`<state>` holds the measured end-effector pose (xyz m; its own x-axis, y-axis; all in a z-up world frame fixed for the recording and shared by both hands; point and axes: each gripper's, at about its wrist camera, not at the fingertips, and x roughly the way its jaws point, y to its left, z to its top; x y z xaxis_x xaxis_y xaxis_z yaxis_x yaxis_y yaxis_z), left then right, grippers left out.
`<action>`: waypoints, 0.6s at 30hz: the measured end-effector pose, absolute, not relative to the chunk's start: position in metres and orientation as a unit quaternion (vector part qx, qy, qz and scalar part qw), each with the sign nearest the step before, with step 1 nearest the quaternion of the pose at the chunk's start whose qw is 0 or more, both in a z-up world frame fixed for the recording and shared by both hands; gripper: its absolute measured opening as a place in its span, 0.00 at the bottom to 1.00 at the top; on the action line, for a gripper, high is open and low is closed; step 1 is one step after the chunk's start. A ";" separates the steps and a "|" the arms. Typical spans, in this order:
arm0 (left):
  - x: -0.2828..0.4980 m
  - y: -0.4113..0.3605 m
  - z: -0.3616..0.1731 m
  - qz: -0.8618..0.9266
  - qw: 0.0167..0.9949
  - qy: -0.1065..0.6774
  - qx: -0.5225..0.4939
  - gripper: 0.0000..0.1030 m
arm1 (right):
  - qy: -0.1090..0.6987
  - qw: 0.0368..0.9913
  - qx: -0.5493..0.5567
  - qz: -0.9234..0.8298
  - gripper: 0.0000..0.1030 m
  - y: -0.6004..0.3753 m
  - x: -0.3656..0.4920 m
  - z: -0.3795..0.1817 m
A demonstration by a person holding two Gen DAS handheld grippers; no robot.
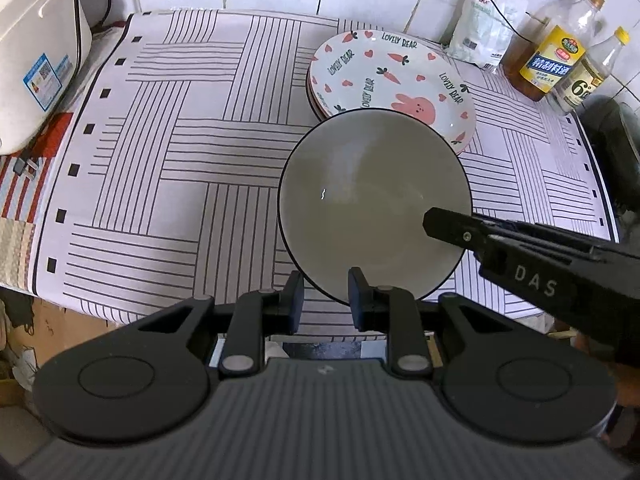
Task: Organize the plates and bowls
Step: 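Carry the white bowl over the large bowl and lower it inside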
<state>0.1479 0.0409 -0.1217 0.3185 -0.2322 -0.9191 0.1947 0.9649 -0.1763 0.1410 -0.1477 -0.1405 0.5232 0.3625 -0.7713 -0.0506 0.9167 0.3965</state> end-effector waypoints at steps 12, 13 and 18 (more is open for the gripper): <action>0.150 0.052 -0.133 -0.156 0.809 0.563 -0.069 0.22 | 0.446 0.886 0.065 0.111 0.19 -0.130 0.140 -0.151; 0.150 0.053 -0.133 -0.159 0.809 0.562 -0.070 0.22 | 0.441 0.889 0.054 0.109 0.19 -0.128 0.139 -0.152; 0.150 0.056 -0.134 -0.169 0.812 0.553 -0.083 0.22 | 0.420 0.902 -0.006 0.104 0.19 -0.117 0.134 -0.155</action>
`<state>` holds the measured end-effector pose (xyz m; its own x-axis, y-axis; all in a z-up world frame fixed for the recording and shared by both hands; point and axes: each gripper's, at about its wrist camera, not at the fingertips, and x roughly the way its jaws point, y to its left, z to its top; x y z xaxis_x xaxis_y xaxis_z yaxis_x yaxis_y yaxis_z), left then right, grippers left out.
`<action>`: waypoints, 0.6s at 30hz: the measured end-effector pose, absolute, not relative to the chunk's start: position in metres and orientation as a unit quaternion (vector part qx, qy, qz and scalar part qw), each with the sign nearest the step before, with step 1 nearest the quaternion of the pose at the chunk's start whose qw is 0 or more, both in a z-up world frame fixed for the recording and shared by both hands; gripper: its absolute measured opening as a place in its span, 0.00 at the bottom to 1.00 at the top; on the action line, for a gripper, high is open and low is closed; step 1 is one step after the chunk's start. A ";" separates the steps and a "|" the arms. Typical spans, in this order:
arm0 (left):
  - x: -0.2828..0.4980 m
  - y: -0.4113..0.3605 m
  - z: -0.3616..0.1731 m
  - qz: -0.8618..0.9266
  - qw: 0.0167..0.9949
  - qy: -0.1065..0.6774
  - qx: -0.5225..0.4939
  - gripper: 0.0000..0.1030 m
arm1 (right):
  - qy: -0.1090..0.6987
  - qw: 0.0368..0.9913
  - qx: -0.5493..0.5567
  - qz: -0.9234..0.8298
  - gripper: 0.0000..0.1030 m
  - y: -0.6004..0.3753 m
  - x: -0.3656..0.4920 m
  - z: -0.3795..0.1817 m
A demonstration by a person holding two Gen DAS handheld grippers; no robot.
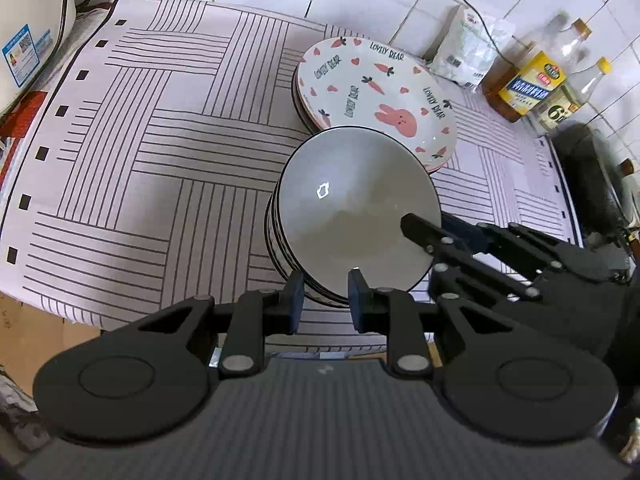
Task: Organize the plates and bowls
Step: 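Carry the white bowl over the large bowl and lower it inside, then grip the nested white bowls at the rim with both grippers and lift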
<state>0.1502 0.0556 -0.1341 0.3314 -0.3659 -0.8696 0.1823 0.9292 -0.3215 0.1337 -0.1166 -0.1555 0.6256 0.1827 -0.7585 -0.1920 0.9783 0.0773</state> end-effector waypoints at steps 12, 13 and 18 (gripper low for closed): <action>0.148 0.060 -0.141 -0.169 0.815 0.546 -0.095 0.23 | 0.379 0.921 0.028 0.082 0.24 -0.116 0.125 -0.169; 0.146 0.060 -0.140 -0.165 0.820 0.541 -0.091 0.24 | 0.376 0.923 0.033 0.080 0.25 -0.115 0.123 -0.168; 0.132 0.060 -0.131 -0.168 0.840 0.510 -0.073 0.35 | 0.371 0.923 0.060 0.080 0.49 -0.119 0.107 -0.160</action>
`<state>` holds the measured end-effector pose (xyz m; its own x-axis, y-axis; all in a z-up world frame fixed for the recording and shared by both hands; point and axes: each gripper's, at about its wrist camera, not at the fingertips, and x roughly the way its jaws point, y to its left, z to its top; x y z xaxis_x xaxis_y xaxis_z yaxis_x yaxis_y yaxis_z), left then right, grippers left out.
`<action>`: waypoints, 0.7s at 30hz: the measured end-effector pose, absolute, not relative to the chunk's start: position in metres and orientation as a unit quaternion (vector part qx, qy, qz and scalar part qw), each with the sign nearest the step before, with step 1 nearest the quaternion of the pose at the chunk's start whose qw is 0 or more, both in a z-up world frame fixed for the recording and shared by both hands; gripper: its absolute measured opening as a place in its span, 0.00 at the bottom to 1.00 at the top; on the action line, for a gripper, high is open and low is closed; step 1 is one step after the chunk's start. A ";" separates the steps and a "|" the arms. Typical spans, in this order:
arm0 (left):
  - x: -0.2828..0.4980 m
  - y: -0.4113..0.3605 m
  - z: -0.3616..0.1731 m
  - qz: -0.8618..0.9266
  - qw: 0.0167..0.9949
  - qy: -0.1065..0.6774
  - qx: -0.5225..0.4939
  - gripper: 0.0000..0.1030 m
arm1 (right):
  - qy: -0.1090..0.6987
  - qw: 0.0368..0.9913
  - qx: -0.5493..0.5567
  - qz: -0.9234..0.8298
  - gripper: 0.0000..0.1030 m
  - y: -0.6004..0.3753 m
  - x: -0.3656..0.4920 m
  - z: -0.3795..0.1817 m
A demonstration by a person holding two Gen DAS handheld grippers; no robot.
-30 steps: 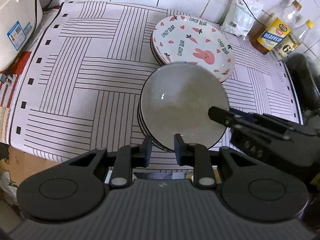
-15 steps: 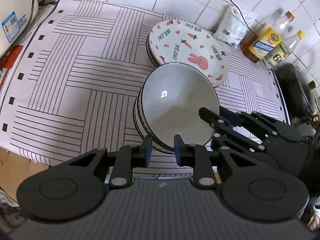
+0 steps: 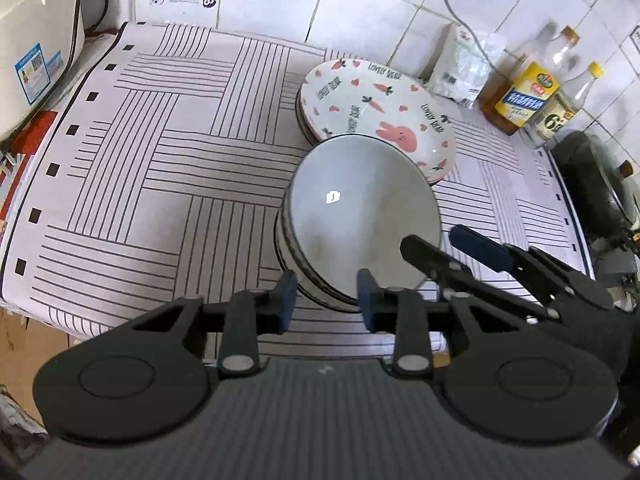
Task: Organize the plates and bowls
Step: 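Grip the nested white bowls at the rim with both grippers and lift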
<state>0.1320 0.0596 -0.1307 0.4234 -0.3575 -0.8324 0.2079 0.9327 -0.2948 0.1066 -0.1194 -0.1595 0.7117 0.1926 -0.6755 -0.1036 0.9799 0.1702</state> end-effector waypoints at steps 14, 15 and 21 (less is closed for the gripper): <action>0.103 0.084 -0.115 -0.198 0.870 0.444 -0.087 0.48 | 0.303 0.945 0.074 0.095 0.61 -0.130 0.028 -0.153; 0.102 0.084 -0.115 -0.199 0.874 0.435 -0.086 0.48 | 0.299 0.946 0.074 0.101 0.62 -0.129 0.024 -0.155; 0.104 0.086 -0.121 -0.188 0.885 0.415 -0.098 0.61 | 0.305 0.944 0.057 0.114 0.69 -0.126 0.019 -0.165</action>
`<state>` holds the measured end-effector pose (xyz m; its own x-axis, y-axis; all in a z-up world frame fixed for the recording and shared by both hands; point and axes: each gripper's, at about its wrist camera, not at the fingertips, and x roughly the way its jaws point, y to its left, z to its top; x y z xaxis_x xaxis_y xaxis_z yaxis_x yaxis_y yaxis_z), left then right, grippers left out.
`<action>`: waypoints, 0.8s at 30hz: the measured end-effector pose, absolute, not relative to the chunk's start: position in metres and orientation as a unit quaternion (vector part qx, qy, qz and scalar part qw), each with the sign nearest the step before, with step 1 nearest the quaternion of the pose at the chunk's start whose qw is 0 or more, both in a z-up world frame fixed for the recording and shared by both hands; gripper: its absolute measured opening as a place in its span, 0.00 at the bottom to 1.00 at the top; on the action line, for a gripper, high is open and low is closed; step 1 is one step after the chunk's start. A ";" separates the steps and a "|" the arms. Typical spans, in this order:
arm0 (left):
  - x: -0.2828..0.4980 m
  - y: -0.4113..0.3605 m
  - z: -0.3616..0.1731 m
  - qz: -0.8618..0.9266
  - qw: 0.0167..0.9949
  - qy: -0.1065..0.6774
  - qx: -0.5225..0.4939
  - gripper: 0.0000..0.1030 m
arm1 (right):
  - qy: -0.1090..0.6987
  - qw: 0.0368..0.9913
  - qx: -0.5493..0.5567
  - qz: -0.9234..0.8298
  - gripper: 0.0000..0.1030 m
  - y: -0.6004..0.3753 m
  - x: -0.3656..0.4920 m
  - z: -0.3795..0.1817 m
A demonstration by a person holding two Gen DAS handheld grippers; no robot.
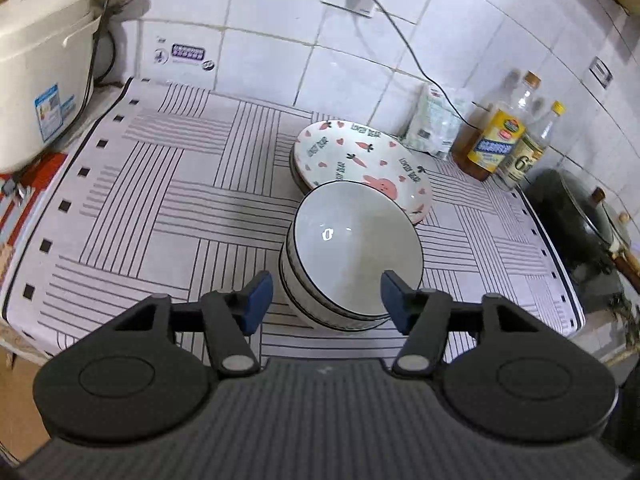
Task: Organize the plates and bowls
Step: 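Grip the nested white bowls at the rim with both grippers and lift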
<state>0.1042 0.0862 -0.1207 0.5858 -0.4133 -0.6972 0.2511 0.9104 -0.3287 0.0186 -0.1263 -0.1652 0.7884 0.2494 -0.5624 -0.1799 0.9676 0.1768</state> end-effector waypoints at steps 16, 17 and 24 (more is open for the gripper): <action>0.138 0.096 -0.182 -0.192 0.853 0.464 -0.141 0.72 | 0.316 0.940 0.045 0.121 0.95 -0.104 0.056 -0.231; 0.140 0.095 -0.184 -0.192 0.852 0.466 -0.140 0.72 | 0.316 0.939 0.048 0.126 0.95 -0.103 0.058 -0.234; 0.152 0.087 -0.200 -0.209 0.844 0.472 -0.149 0.70 | 0.301 0.943 0.065 0.129 0.95 -0.104 0.074 -0.247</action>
<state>0.1517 0.0869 -0.2003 0.4674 -0.4925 -0.7341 0.2112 0.8686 -0.4482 0.0741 -0.1044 -0.2468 0.7858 0.2830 -0.5499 -0.2048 0.9581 0.2003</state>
